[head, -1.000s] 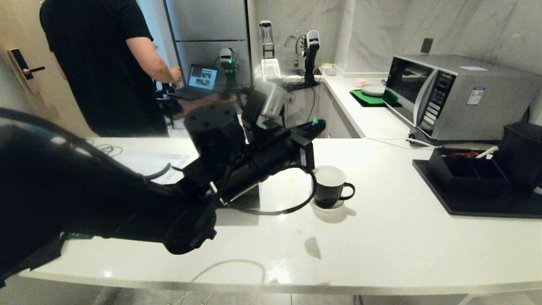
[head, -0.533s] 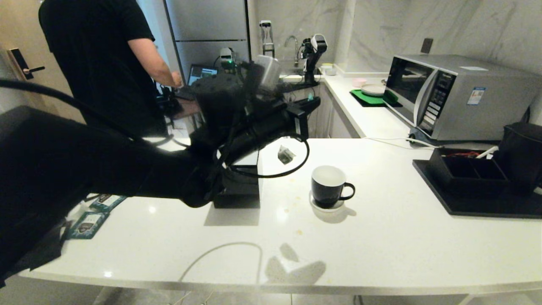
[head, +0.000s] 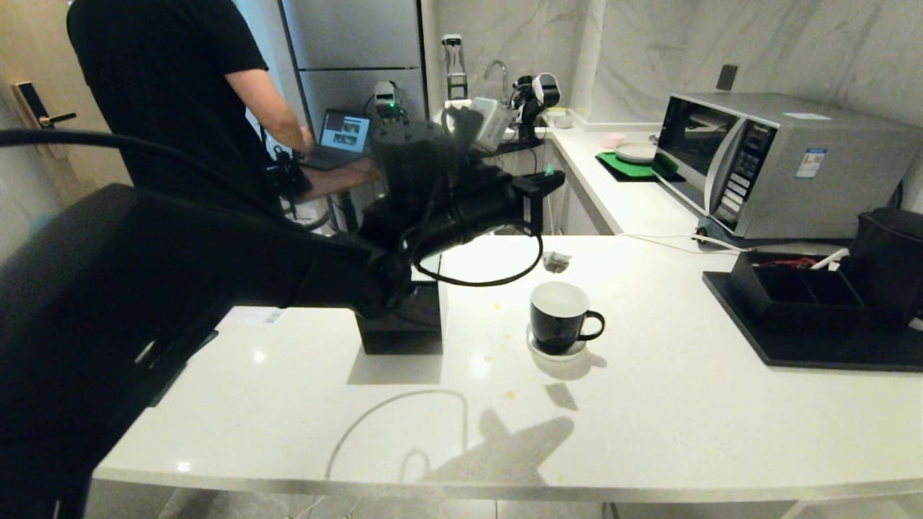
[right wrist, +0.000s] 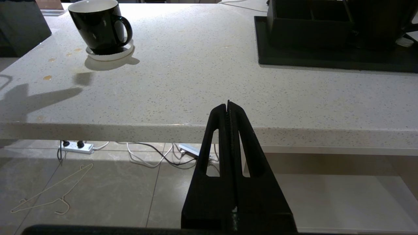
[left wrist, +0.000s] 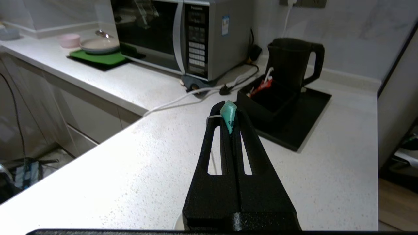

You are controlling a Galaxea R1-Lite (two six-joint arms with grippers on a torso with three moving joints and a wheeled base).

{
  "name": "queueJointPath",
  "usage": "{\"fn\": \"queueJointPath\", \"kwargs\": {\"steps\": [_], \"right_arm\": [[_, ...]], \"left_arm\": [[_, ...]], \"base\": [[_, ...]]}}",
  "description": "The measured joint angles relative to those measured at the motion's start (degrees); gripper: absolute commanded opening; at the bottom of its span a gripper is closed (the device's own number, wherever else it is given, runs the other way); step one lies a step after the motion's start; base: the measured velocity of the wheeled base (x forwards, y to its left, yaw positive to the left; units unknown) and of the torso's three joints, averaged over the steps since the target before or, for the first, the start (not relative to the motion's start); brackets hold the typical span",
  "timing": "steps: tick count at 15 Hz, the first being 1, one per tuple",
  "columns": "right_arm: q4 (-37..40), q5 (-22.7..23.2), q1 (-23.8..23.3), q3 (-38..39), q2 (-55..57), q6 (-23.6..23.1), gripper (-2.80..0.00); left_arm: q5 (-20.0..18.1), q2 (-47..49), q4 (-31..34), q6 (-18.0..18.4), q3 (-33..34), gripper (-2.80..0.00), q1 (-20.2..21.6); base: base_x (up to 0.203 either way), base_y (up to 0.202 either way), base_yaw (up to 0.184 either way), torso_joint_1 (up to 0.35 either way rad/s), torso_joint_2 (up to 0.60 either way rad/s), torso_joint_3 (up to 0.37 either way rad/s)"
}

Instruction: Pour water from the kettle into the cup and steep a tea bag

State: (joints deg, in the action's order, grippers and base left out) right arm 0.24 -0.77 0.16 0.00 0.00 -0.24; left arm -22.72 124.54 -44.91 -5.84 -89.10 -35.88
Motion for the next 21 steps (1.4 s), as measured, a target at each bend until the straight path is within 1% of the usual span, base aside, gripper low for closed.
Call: {"fn": "queueJointPath", "kwargs": {"steps": [7, 14, 21], "right_arm": [[0.0, 0.0, 0.0, 0.0, 0.0, 0.0, -2.80], [0.0, 0.0, 0.0, 0.0, 0.0, 0.0, -2.80], [0.0, 0.0, 0.0, 0.0, 0.0, 0.0, -2.80]], "left_arm": [[-0.2, 4.1, 0.4, 0.0, -0.9, -2.80, -1.1], [0.4, 6.8, 0.2, 0.1, -0.6, -2.80, -2.9], [0.5, 8.4, 0.0, 0.3, -0.2, -2.80, -3.3]], "base": [[0.000, 0.000, 0.000, 0.000, 0.00, 0.000], [0.000, 0.000, 0.000, 0.000, 0.00, 0.000], [0.000, 0.000, 0.000, 0.000, 0.00, 0.000]]}}
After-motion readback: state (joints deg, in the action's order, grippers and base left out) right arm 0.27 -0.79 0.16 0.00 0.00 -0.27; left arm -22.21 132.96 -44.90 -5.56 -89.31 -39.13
